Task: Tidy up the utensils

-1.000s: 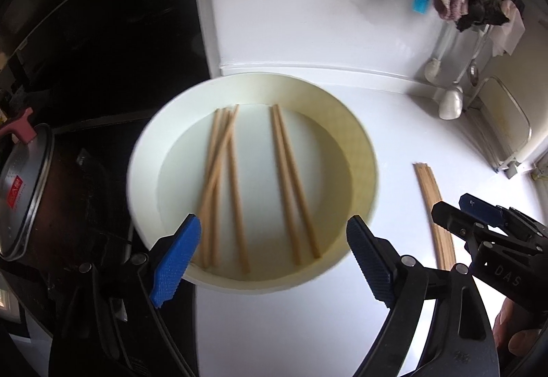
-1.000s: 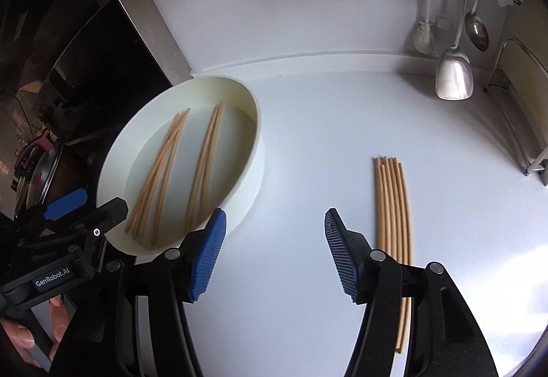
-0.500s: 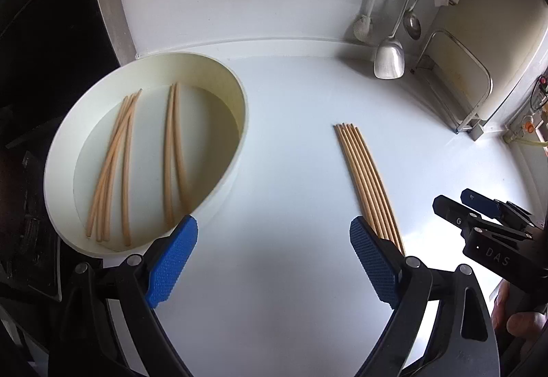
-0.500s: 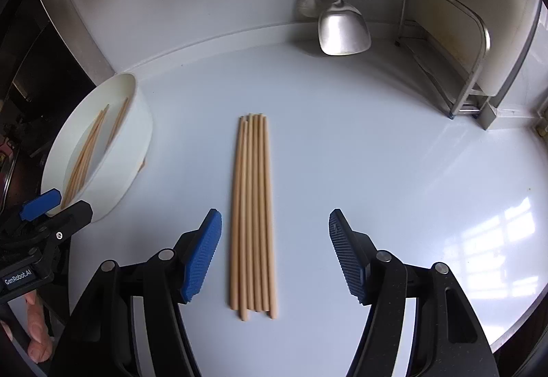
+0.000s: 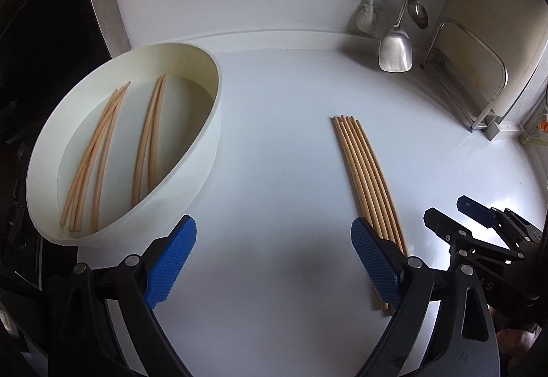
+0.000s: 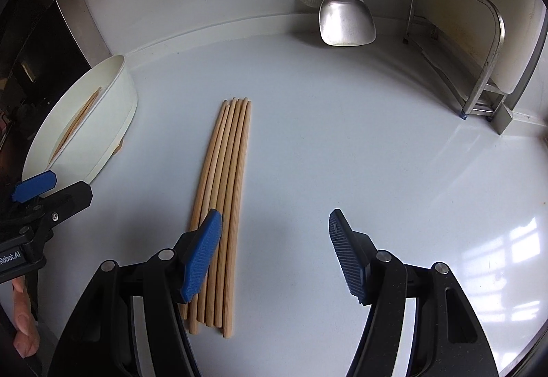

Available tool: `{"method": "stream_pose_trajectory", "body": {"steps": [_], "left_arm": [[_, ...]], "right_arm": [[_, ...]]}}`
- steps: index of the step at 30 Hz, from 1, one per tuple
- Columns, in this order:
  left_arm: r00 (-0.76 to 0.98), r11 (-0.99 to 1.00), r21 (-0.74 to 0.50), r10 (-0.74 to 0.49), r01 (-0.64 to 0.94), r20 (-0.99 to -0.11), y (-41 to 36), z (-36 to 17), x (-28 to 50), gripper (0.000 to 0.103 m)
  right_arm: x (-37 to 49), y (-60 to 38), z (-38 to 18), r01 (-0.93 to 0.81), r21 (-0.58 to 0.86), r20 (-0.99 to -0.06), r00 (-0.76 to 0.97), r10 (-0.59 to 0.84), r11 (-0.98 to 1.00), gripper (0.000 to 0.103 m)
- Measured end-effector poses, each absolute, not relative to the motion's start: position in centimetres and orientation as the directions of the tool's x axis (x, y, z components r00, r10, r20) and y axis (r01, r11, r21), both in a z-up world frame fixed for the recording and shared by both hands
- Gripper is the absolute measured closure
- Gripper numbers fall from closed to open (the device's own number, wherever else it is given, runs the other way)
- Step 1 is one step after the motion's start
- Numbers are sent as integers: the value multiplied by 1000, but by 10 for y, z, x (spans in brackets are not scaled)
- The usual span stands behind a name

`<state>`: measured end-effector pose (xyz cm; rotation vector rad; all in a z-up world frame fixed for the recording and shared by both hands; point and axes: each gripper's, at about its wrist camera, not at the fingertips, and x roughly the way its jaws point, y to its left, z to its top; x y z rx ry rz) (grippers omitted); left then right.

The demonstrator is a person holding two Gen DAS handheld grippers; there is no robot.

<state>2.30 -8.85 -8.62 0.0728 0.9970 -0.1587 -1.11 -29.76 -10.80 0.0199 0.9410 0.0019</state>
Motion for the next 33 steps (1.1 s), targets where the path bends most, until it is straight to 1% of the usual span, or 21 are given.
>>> {"method": "stream_pose_trajectory", "body": {"steps": [5,12,21,33], "left_arm": [[589,988,14,-78,151,-804,-92,-89,21,11],[572,985,4,-96,171,-814,-102,-99,19,11],[556,989,-11,-91,144,-826,-101,-107,21,11],[544,988,-15,-97,154,-833,-102,-111,23,11]], "right_arm": [[-3,-295,-120,-15,11,-798,603,17,1000,40],[6,-295,-129,-15,-17,-797,604,-4,1000,40],[8,-293,-134,-25,-35,-806,592,-13,999,40],[8,-289,-138,-33,-86,-798,600,-49,996,41]]}}
